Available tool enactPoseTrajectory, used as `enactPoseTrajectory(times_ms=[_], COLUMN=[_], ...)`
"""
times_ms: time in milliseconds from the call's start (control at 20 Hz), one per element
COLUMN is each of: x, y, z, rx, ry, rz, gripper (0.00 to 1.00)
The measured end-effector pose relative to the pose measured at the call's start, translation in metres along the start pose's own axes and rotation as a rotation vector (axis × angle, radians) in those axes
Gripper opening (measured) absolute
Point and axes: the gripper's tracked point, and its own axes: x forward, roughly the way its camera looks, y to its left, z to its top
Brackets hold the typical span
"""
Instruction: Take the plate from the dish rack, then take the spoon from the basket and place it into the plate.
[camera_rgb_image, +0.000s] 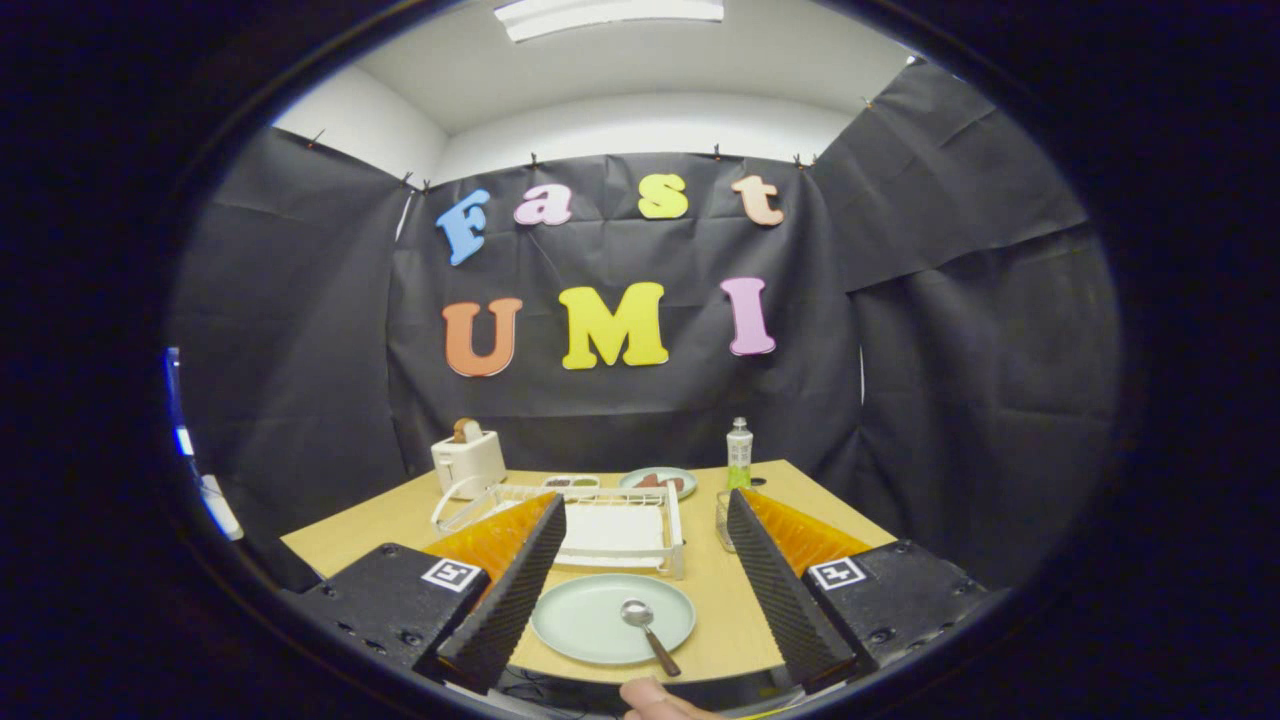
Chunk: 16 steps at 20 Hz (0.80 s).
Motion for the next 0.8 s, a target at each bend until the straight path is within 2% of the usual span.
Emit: enactPoseTrajectory(times_ms=[400,800], x=[-0.013,-0.01], y=[0.008,0.0], z=[0.0,-0.004], rx=[-0.044,-0.036], ry=[-0.022,-0.014], rz=[0.014,0.011], gripper=[1.0,1.0])
